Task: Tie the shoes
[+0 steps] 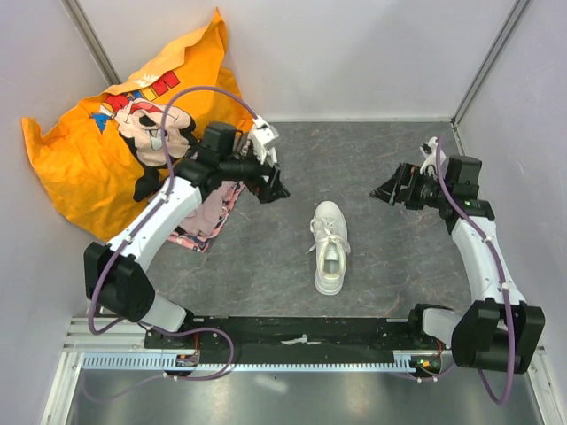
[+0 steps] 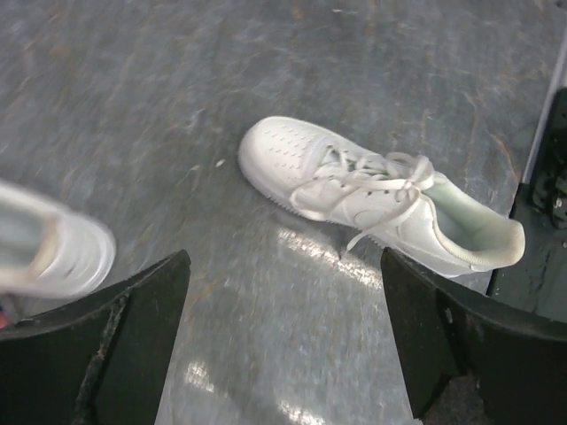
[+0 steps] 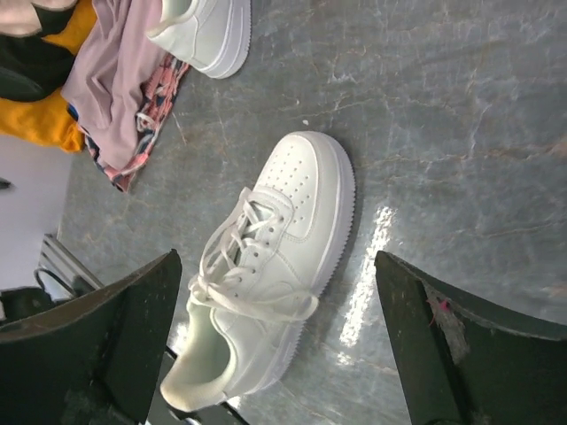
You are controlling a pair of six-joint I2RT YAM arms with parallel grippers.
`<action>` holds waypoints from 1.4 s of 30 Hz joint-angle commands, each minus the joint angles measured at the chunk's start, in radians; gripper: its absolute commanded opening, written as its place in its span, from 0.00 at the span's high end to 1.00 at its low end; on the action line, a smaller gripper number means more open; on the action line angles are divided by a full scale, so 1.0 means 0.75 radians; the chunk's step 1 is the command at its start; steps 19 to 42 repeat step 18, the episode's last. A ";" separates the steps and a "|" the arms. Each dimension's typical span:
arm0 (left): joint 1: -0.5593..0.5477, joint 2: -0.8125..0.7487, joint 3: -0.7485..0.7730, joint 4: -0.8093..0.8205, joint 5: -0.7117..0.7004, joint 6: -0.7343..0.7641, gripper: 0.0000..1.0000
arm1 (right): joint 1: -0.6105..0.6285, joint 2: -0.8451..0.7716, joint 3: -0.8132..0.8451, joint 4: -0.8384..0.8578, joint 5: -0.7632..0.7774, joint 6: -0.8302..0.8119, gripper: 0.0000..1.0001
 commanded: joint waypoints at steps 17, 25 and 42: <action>0.219 -0.221 -0.255 -0.385 -0.511 -0.279 0.01 | 0.001 0.137 0.205 -0.698 0.390 -0.920 0.02; 0.217 -0.252 -0.259 -0.385 -0.523 -0.271 0.01 | 0.001 0.123 0.212 -0.696 0.396 -0.922 0.02; 0.217 -0.252 -0.259 -0.385 -0.523 -0.271 0.01 | 0.001 0.123 0.212 -0.696 0.396 -0.922 0.02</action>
